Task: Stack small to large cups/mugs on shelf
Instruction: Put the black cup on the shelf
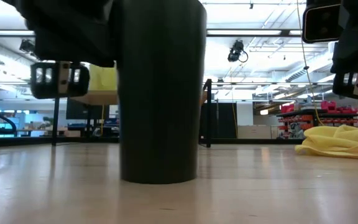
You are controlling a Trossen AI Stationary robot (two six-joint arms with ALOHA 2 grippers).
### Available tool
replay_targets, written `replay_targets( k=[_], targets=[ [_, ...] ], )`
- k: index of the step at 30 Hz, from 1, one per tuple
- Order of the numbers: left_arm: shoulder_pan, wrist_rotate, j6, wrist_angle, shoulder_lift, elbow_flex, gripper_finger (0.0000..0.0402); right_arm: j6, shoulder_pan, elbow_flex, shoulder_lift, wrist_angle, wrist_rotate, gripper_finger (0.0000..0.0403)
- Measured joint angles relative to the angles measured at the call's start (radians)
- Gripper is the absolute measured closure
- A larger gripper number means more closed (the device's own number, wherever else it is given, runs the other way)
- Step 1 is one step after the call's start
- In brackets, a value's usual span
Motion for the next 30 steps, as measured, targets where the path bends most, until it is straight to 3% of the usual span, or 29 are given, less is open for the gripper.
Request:
replay_targets(
  k=[9, 15, 30],
  targets=[
    [0.056, 0.102, 0.024, 0.161, 0.111, 0.0, 0.0382, -0.009, -0.011, 0.0, 0.0, 0.034, 0.0, 0.0345],
    [0.082, 0.11, 0.018, 0.3, 0.173, 0.0, 0.0385, -0.058, -0.053, 0.017, 0.0, 0.041, 0.0, 0.0345],
    [0.182, 0.11, 0.077, 0.314, 0.179, 0.006, 0.0386, -0.137, -0.126, 0.043, 0.0, 0.025, -0.132, 0.0345]
  ],
)
